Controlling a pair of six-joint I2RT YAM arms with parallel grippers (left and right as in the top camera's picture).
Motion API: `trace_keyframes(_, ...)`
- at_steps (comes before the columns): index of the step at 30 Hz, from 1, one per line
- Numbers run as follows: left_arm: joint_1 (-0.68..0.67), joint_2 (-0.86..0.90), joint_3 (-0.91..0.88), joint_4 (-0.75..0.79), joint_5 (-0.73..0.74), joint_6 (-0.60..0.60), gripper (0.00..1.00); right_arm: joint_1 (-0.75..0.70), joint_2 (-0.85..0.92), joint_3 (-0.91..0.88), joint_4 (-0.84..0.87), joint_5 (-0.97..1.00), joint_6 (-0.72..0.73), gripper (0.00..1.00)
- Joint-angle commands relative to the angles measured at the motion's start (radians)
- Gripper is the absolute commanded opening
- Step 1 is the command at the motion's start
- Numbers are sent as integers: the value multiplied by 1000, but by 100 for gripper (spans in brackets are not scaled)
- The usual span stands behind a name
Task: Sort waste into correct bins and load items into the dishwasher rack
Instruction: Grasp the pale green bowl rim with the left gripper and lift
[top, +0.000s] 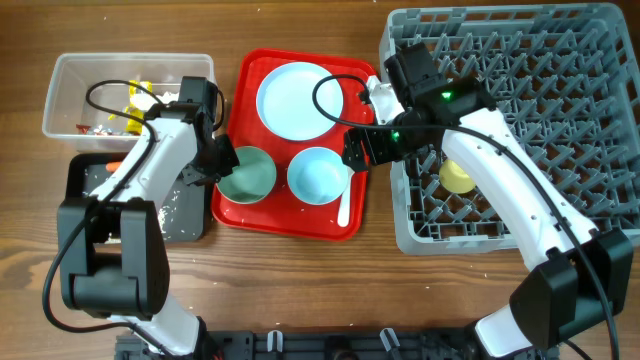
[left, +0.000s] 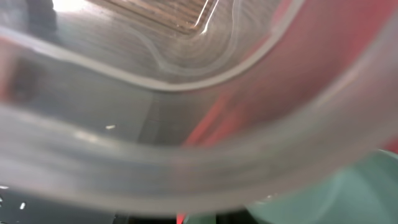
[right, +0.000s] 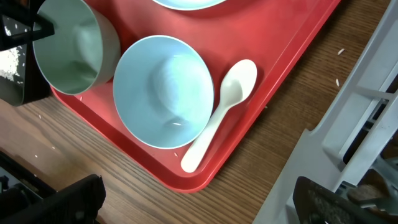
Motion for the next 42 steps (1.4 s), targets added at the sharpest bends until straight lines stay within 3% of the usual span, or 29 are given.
trace_keyframes(1, -1, 7, -44, -17, 27, -7, 9, -3, 2, -9, 5, 9, 11, 100)
trace_keyframes(14, -1, -8, -38, -25, 71, 1, 4, -3, 2, -9, 8, 9, 12, 100)
trace_keyframes(31, -1, -200, -20, -36, 79, 1, 4, -3, 2, -9, 8, 8, 13, 100)
trace_keyframes(37, -1, -274, -20, -35, 217, 0, 4, -3, 2, -9, 26, 8, 31, 99)
trace_keyframes(42, -26, -320, -20, -36, 281, 0, 4, -3, 2, -9, 75, 2, 75, 92)
